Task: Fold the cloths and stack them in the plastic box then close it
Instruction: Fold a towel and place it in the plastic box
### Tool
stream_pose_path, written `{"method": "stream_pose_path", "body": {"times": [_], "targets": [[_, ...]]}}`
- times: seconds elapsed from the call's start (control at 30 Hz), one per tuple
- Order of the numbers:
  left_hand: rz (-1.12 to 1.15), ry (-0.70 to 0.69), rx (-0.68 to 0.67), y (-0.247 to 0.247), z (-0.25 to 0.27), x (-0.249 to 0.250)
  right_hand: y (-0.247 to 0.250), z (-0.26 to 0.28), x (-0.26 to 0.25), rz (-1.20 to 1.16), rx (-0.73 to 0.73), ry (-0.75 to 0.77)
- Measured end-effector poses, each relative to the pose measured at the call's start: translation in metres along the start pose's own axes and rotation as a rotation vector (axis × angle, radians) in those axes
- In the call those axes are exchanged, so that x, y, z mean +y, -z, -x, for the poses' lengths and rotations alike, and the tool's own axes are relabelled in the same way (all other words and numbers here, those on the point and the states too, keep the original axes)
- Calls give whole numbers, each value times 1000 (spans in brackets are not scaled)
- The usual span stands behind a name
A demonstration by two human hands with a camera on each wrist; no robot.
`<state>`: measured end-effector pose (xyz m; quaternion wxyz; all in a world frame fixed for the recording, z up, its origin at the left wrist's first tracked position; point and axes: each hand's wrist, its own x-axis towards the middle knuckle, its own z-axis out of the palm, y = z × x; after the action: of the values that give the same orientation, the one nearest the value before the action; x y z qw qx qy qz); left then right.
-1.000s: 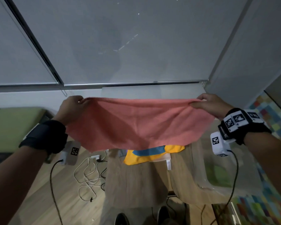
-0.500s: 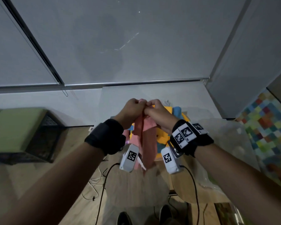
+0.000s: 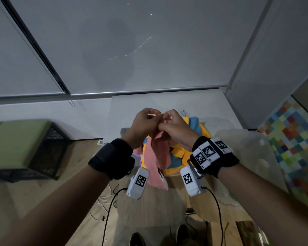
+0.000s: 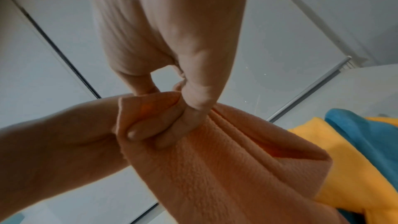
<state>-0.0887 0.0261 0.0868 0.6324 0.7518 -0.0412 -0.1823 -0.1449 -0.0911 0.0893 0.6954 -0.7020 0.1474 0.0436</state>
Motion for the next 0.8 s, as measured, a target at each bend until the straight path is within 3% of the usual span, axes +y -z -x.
{"method": "stream_pose_path", "body": {"times": [0.1, 0.23, 0.33, 0.4, 0.5, 0.57, 0.67, 0.8], "targets": [[-40, -30, -82, 3, 7, 1, 0, 0, 2, -24, 37, -59], [-112, -129, -315, 14, 15, 1, 2, -3, 6, -78, 60, -114], [-121, -125, -371, 19, 10, -3, 2, -9, 11, -68, 63, -117], [-249, -206, -395, 19, 7, -7, 2, -12, 10, -101, 89, -121], [-586, -484, -246, 20, 1, -18, 2, -12, 5, -85, 70, -128], [-637, -593, -172, 22, -1, -24, 4, -11, 4, -73, 34, -103], [-628, -635, -95, 24, -2, -25, 8, -10, 2, -14, -13, -72], [-627, -637, -38, 30, 3, -6, 19, -10, 2, 214, -9, 163]]}}
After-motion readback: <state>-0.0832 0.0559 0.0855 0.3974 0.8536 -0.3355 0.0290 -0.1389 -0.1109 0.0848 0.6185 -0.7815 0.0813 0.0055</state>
